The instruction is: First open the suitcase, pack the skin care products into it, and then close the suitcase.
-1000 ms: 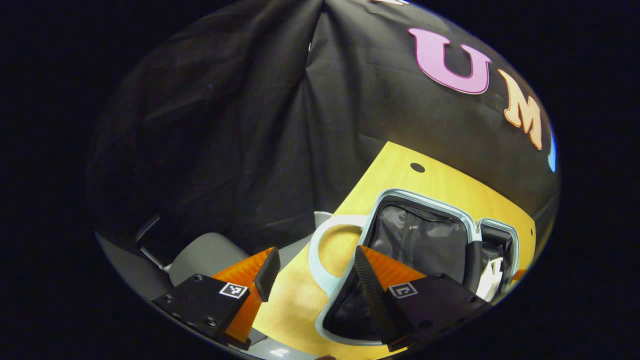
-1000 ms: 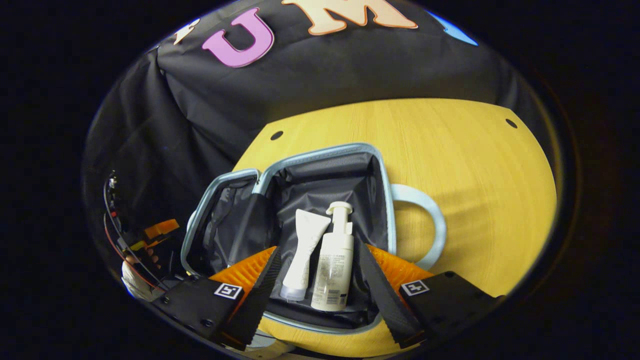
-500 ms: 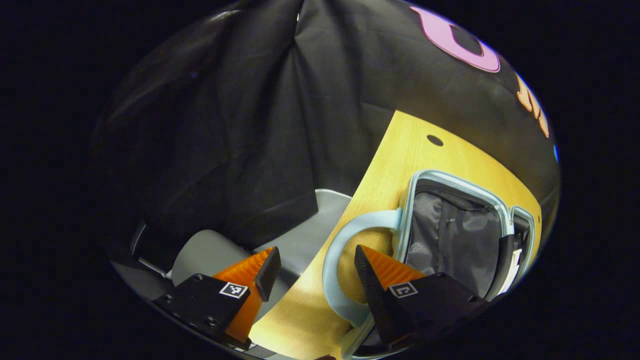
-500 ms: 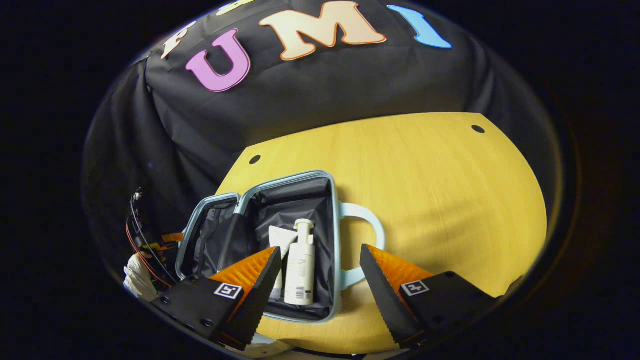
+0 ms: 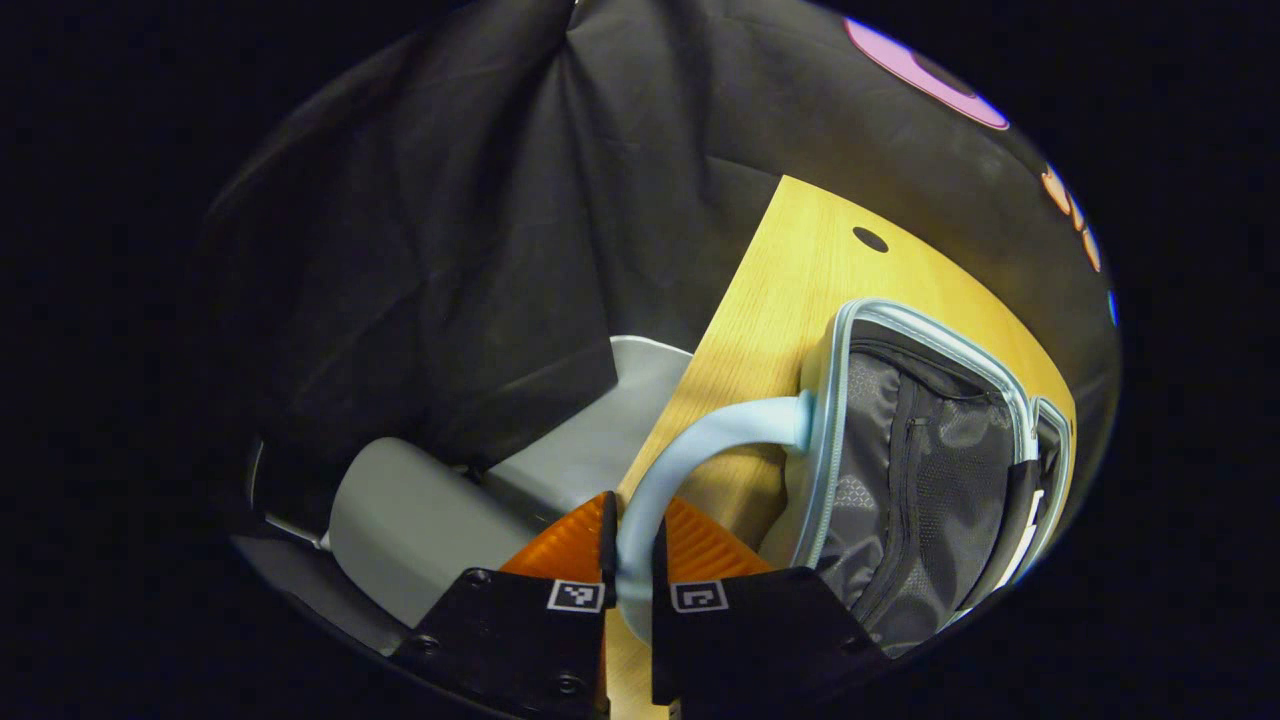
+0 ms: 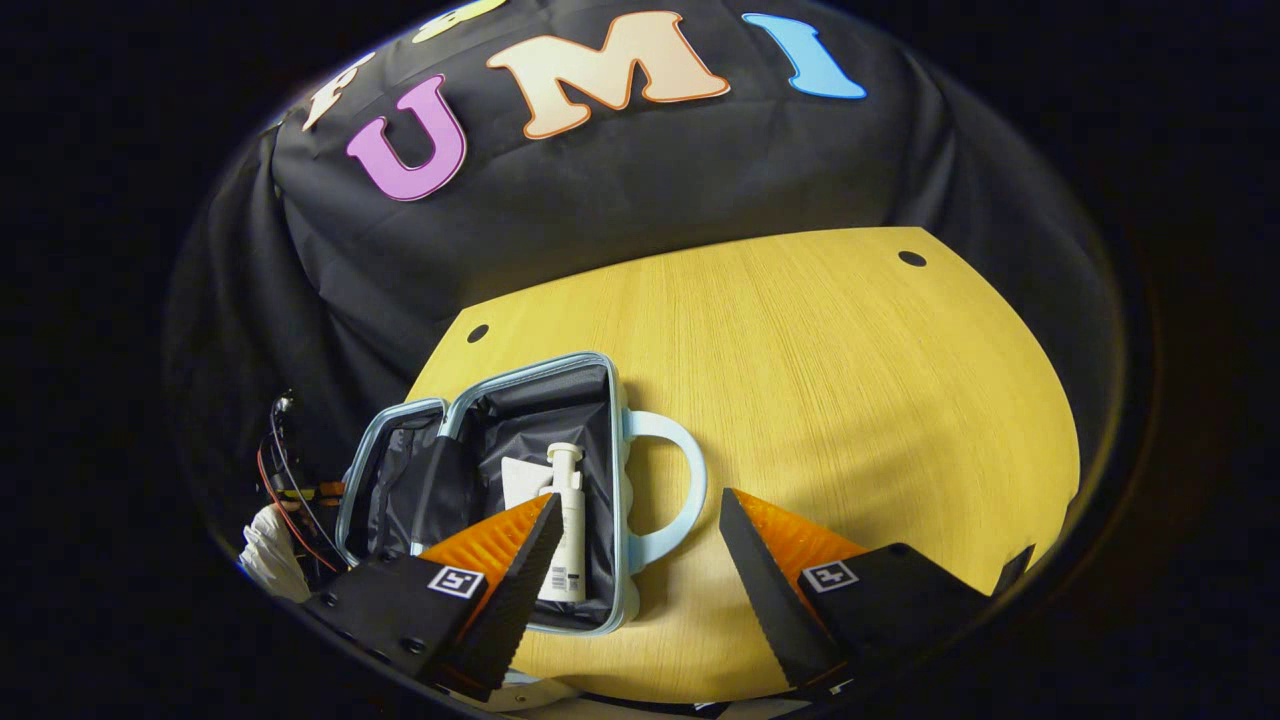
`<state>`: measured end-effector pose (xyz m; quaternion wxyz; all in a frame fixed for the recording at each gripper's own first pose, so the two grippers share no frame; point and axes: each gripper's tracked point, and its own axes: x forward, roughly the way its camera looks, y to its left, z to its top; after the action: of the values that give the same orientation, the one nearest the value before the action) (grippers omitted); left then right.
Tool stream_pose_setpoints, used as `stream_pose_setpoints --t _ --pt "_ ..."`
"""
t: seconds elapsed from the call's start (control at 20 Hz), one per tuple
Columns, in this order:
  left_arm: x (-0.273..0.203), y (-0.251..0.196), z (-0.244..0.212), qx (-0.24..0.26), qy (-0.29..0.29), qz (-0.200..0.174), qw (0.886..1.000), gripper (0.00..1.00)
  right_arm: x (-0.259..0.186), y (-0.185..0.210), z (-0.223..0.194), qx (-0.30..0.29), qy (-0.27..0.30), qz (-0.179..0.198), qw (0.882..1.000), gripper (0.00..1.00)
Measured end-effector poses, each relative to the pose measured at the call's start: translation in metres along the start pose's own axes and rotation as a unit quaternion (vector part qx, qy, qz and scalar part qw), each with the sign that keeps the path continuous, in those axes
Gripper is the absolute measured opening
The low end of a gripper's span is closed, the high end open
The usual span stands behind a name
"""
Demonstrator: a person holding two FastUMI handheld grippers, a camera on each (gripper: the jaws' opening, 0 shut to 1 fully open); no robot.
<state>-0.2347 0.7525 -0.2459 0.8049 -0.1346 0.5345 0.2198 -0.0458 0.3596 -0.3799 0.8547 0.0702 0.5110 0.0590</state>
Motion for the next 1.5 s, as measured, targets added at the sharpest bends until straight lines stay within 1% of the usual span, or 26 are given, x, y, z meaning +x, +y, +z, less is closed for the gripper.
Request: stream_pose_setpoints --t 0.05,0.1,0.15,0.2,0.25,0.35,0.4,0.45,0.5,0.55,0.6,0.65,0.7,0.75,0.85,0.9,1.0,1.15,1.2,1.3,1.35,1.4,1.5 --pt "-0.004 -0.002 0.002 0.005 -0.004 -0.008 1.0 0.09 -0.002 -0.001 0.001 0.0 -0.002 0.001 1.0 0.97" --pt "-0.012 -0.007 0.004 0.009 -0.006 -0.016 1.0 0.06 -0.004 -0.003 0.001 -0.003 -0.005 0.002 1.0 0.99" --pt "-0.02 -0.011 0.006 0.012 -0.008 -0.017 1.0 0.05 -0.006 -0.005 0.003 -0.004 -0.008 0.003 1.0 0.99" --pt "-0.027 -0.009 0.011 0.019 -0.014 -0.011 1.0 0.02 -0.006 -0.004 0.005 -0.003 -0.011 0.007 1.0 0.97" --pt "-0.036 -0.011 0.02 0.023 -0.027 -0.009 0.999 0.02 -0.007 -0.003 0.006 -0.003 -0.012 0.012 1.0 0.97" --pt "-0.064 -0.022 0.034 0.028 -0.056 -0.017 0.998 0.0 -0.008 -0.002 0.01 -0.003 -0.014 0.022 1.0 0.97" --pt "-0.081 -0.024 0.041 0.035 -0.066 -0.019 0.997 0.0 -0.007 0.001 0.01 -0.004 -0.012 0.029 1.0 0.99" --pt "-0.096 -0.029 0.05 0.044 -0.081 -0.022 0.996 0.0 -0.007 0.002 0.01 -0.005 -0.011 0.035 0.999 0.97" --pt "-0.112 -0.038 0.055 0.052 -0.093 -0.028 0.994 0.0 -0.007 0.003 0.008 -0.006 -0.01 0.042 0.999 0.99" --pt "-0.129 -0.047 0.063 0.059 -0.106 -0.033 0.992 0.0 -0.006 0.004 0.008 -0.007 -0.01 0.048 0.999 0.97" --pt "-0.149 -0.059 0.066 0.069 -0.113 -0.037 0.991 0.0 -0.008 0.005 0.008 -0.007 -0.01 0.055 0.998 0.99" --pt "-0.165 -0.071 0.071 0.08 -0.123 -0.043 0.988 0.0 -0.01 0.005 0.009 -0.008 -0.01 0.061 0.998 0.97" --pt "-0.178 -0.085 0.071 0.089 -0.13 -0.047 0.986 0.0 -0.011 0.005 0.009 -0.01 -0.01 0.065 0.998 0.97" --pt "-0.189 -0.101 0.072 0.1 -0.134 -0.054 0.985 0.0 -0.012 0.003 0.01 -0.011 -0.011 0.069 0.998 0.99" --pt "-0.207 -0.128 0.075 0.117 -0.144 -0.064 0.981 0.0 -0.016 -0.003 0.013 -0.008 -0.015 0.074 0.997 0.97" --pt "-0.217 -0.142 0.076 0.127 -0.15 -0.073 0.978 0.0 -0.02 -0.008 0.014 -0.005 -0.017 0.077 0.997 0.99" --pt "-0.235 -0.169 0.077 0.144 -0.16 -0.086 0.973 0.0 -0.026 -0.021 0.016 0.004 -0.022 0.077 0.997 0.96" --pt "-0.262 -0.217 0.081 0.162 -0.177 -0.123 0.963 0.0 -0.034 -0.042 0.023 0.019 -0.033 0.075 0.996 0.97" --pt "-0.269 -0.233 0.079 0.167 -0.179 -0.139 0.96 0.0 -0.037 -0.049 0.025 0.023 -0.037 0.073 0.996 0.99" --pt "-0.281 -0.269 0.073 0.175 -0.182 -0.169 0.953 0.0 -0.045 -0.064 0.029 0.029 -0.046 0.069 0.996 0.99" --pt "-0.285 -0.288 0.072 0.176 -0.184 -0.185 0.949 0.0 -0.049 -0.071 0.03 0.032 -0.05 0.067 0.996 0.99" --pt "-0.288 -0.305 0.067 0.174 -0.184 -0.202 0.946 0.0 -0.053 -0.079 0.031 0.036 -0.054 0.064 0.996 0.96" --pt "-0.292 -0.339 0.059 0.167 -0.179 -0.236 0.941 0.0 -0.06 -0.094 0.032 0.042 -0.058 0.059 0.996 0.96"
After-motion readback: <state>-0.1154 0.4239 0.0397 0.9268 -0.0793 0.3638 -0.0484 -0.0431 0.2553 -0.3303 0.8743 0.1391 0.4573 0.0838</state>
